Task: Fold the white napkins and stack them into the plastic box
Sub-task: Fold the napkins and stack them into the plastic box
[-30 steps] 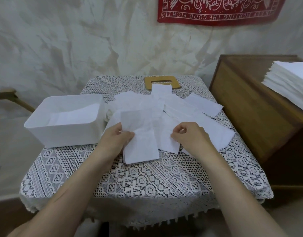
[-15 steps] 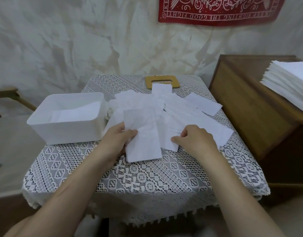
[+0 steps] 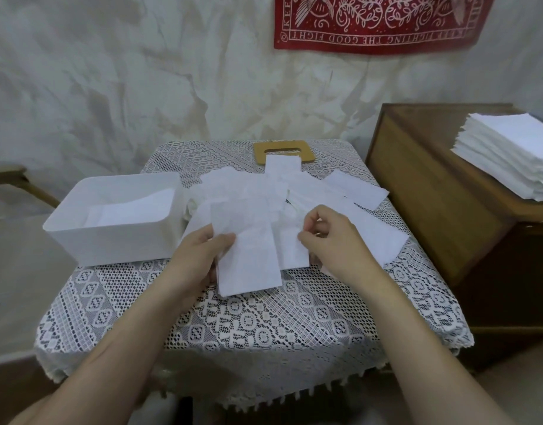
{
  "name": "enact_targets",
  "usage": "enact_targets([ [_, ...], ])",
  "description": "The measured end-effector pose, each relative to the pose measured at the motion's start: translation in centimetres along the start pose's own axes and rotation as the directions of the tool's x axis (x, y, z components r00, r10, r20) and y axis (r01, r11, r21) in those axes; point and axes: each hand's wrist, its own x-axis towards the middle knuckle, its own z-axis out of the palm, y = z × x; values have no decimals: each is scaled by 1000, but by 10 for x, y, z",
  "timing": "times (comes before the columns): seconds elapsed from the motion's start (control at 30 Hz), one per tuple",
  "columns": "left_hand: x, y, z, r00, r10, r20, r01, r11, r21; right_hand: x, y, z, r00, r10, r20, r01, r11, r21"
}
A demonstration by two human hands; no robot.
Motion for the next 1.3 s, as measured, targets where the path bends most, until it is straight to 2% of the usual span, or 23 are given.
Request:
enact_targets([
  [0.07,0,1,0,1000,3,-2,-3,1000,-19,2,2,-7,999,37,3,-37,996,81],
  [0.2,0,2,3,1000,-5,3,5,1000,-21,5,11,-10,956,286,71,-293,947,132],
  [0.27,0,1,4,1000,-8,14,8,1000,-16,11,13,-5,935,354,18,-351,917,190],
  [0.33,0,0,5,1000,-12,23,13,1000,-20,17,12,1,931,363,-40,-351,920,174],
  [0.5,2,-2,6,1000,-17,24,18,1000,-20,31,7,12,953,270,-138,-266,963,46],
  [0.77,-1,-1,5,1000,-20,22,21,999,-28,23,12,17,982,181,-45,-169,967,193],
  [0.93,-5,2,2,1000,-6,23,7,998,-64,8,-8,8,993,-64,-103,88,965,248],
  [1.03,-6,1,-1,1000,-8,7,9,997,-80,5,-11,-7,988,-108,-110,130,965,227],
  [1.13,-5,0,-2,1000,-11,12,12,997,-77,6,4,-18,995,34,-95,-22,992,123],
  [1.3,-4,1,1,999,-13,44,17,997,-77,19,21,-15,950,299,-87,-278,941,194],
])
